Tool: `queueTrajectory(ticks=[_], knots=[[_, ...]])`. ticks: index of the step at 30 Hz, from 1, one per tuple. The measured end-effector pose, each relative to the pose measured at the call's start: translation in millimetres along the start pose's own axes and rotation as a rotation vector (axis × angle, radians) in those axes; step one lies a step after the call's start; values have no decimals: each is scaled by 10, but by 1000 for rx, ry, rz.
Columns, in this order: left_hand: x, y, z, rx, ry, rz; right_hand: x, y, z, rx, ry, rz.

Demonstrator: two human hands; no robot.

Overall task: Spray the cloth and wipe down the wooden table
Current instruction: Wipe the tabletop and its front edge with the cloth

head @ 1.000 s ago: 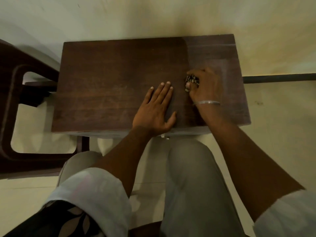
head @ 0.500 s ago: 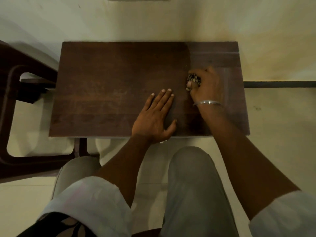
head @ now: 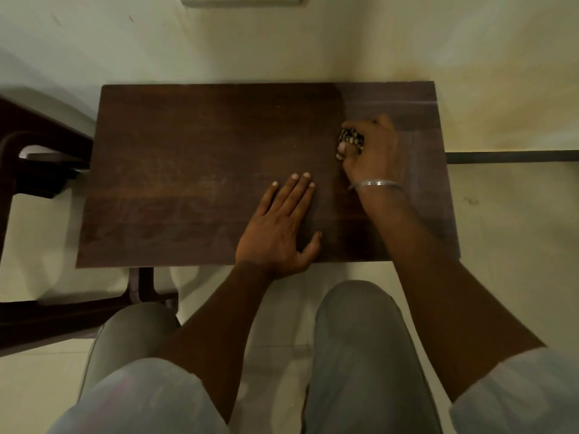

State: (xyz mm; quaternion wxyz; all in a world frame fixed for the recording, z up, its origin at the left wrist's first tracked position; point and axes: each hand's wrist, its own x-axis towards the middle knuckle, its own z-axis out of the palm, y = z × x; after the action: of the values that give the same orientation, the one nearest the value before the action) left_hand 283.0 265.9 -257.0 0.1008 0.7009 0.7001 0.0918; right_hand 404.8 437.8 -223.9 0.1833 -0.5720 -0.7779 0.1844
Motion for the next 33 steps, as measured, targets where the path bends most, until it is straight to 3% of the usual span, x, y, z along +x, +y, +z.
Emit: queueTrajectory(ticks=[4, 11, 19, 25, 33], knots=[[-16, -15, 9, -13, 11, -1, -40, 13, 61, -16, 48, -17], [-13, -4, 17, -45, 25, -1, 680, -196, 137, -76, 43, -35], [-12, -4, 26, -39, 16, -4, 478, -62, 218, -102, 80, -49], [-5, 7, 17, -24, -8, -7, 904, -278, 265, -155, 20, -51], [-12, -2, 3, -24, -12, -11, 763, -34, 92, -181, -7, -93]])
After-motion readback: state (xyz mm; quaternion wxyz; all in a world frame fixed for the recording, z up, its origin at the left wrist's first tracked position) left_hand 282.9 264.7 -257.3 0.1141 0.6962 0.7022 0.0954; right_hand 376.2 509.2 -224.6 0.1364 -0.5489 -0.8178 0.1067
